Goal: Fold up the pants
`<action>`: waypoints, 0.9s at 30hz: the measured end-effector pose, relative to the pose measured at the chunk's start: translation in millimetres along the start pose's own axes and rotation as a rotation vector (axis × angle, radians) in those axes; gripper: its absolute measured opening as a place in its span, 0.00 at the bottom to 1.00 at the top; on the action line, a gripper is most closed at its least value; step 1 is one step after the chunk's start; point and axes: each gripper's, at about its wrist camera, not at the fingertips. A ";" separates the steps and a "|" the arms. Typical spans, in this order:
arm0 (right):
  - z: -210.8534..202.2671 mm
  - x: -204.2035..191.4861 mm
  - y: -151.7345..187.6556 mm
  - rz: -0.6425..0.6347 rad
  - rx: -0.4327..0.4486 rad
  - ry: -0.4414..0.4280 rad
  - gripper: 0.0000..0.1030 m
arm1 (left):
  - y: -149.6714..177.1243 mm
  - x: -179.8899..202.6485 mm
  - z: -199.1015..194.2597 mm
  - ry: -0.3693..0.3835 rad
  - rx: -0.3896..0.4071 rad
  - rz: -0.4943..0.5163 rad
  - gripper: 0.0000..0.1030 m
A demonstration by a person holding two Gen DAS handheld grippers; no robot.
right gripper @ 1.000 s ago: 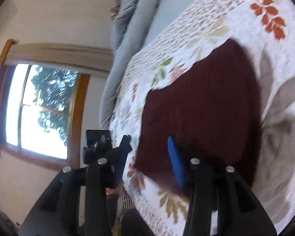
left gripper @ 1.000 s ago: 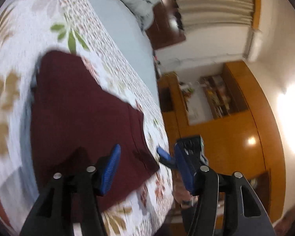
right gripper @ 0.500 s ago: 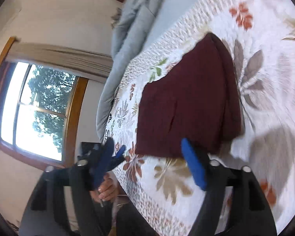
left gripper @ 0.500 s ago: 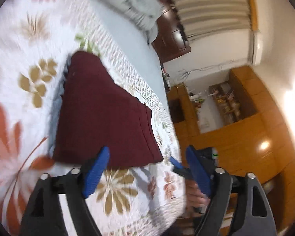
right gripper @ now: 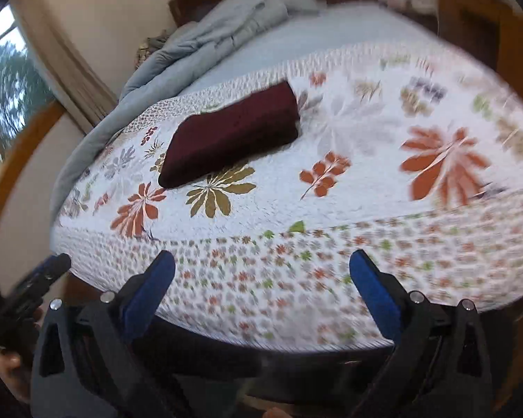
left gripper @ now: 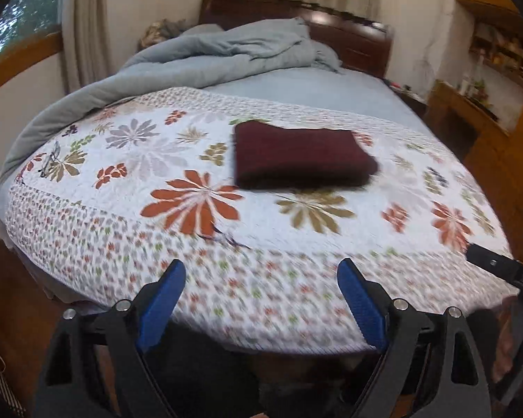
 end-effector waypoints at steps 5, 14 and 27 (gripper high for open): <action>-60.2 -35.9 34.7 -0.123 0.110 0.080 0.97 | 19.9 15.5 -43.6 0.019 0.013 -0.012 0.87; -133.3 -73.5 49.9 -0.263 0.187 0.013 0.97 | 30.9 38.6 -111.1 -0.003 0.116 0.001 0.87; -92.2 -68.5 43.1 -0.259 0.106 0.053 0.97 | 28.1 30.7 -73.8 -0.050 0.095 -0.033 0.87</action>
Point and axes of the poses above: each gripper's, at about its wrist camera, not at the fingertips, and z roughly the way its jaws point, x to its right, y to its underside, and after that the axes turned 7 degrees about -x, right-handed
